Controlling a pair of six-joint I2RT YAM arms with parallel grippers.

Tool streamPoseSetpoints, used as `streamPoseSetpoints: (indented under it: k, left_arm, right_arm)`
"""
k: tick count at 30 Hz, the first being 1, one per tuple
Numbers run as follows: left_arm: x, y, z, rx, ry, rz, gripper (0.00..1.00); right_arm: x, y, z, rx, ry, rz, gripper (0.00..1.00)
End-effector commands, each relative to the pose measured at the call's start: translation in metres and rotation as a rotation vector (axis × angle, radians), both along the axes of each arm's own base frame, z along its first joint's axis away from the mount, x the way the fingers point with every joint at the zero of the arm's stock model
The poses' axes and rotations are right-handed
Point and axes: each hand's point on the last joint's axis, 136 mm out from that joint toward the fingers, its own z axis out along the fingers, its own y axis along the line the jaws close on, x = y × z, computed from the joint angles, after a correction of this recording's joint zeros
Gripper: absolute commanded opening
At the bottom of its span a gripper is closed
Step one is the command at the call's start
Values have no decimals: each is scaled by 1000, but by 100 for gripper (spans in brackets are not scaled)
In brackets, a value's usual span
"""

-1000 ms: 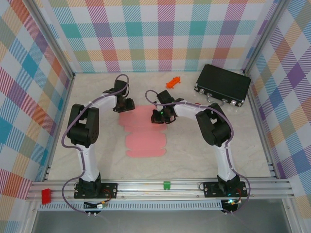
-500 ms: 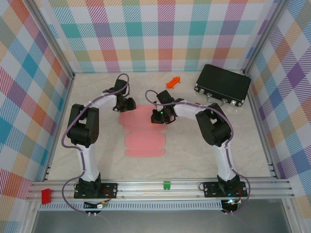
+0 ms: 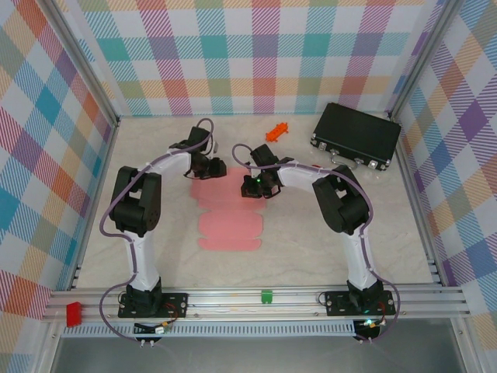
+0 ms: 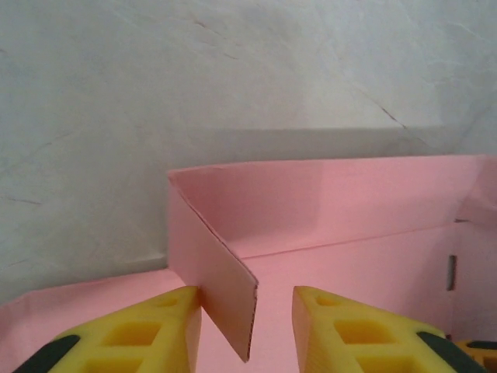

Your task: Fold the paper box

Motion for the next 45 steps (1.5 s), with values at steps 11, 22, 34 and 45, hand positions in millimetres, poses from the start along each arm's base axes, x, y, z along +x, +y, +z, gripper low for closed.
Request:
streamPoseSetpoints:
  k: [11,22,34,45]
  left_arm:
    - [7,12,34,67,-106,57,40]
    - [-48,10,72,29,-208,121,40]
    - [-102,-22,10,-98,-81,133,0]
    - [-120,-19,-30,-71,15,198,0]
  right_arm:
    - [-4,-9,-4,-60,2,-17,7]
    - [27,-22,58,-12,-116,-88,17]
    - [82,-73,50,-134,-122,-199,30]
    - [96,-78,32,-205,-91,-196,45]
